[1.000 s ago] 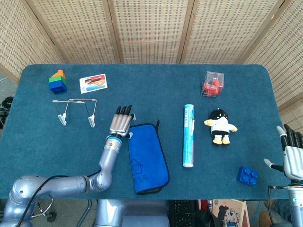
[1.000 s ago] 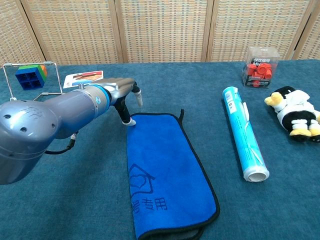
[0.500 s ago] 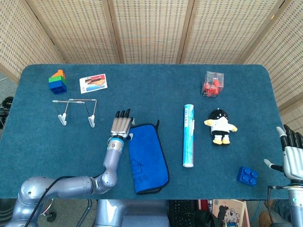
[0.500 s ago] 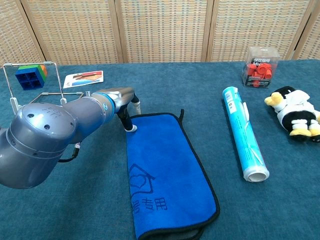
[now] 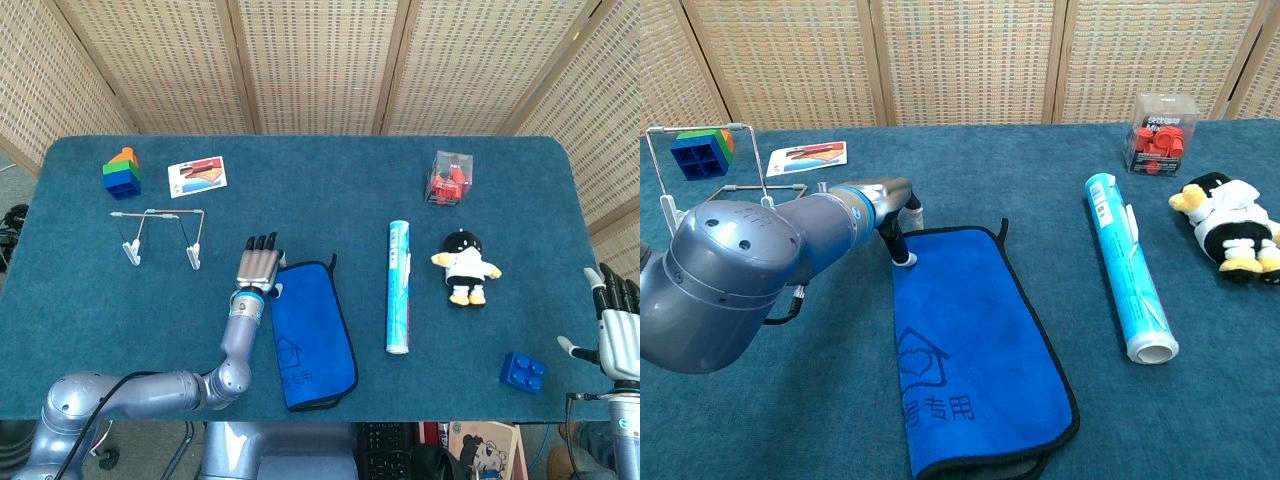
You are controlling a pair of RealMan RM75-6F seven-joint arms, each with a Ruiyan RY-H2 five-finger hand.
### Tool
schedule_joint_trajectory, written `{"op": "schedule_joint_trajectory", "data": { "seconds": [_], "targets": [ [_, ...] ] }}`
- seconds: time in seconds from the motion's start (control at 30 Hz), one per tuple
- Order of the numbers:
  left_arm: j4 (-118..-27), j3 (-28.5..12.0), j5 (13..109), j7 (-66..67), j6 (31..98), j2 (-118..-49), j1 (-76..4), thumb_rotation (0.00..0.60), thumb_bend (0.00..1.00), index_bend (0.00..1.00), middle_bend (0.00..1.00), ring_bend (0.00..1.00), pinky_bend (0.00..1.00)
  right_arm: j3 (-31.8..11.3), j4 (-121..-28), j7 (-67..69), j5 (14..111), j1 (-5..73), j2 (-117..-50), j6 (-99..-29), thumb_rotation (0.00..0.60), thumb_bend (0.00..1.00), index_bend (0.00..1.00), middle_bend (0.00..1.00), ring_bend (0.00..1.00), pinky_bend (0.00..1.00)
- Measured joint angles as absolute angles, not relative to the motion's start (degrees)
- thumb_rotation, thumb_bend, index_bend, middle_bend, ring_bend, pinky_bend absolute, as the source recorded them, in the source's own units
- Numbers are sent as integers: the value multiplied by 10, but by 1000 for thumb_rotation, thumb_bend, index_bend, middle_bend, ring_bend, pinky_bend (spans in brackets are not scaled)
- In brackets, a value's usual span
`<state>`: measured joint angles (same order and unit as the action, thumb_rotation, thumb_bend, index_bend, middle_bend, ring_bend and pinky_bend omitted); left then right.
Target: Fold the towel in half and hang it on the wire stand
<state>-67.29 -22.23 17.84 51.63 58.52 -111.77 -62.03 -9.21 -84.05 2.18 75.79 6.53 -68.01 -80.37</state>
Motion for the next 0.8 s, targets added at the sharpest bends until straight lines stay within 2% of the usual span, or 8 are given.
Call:
{"op": "schedule_joint_trajectory", "data": {
  "seconds": [0.7,0.8],
  "targets": [
    [-664,-221,162,523,576,-1123,-627,600,348,395,0,0,0,-90,-842,21,759,65,-680,-803,600,0,0,0,0,0],
    [-662,-222,158,524,573,-1125,-628,600,348,432,0,0,0,-90,-841,21,759,65,-680,-802,600,0,0,0,0,0]
  ]
}}
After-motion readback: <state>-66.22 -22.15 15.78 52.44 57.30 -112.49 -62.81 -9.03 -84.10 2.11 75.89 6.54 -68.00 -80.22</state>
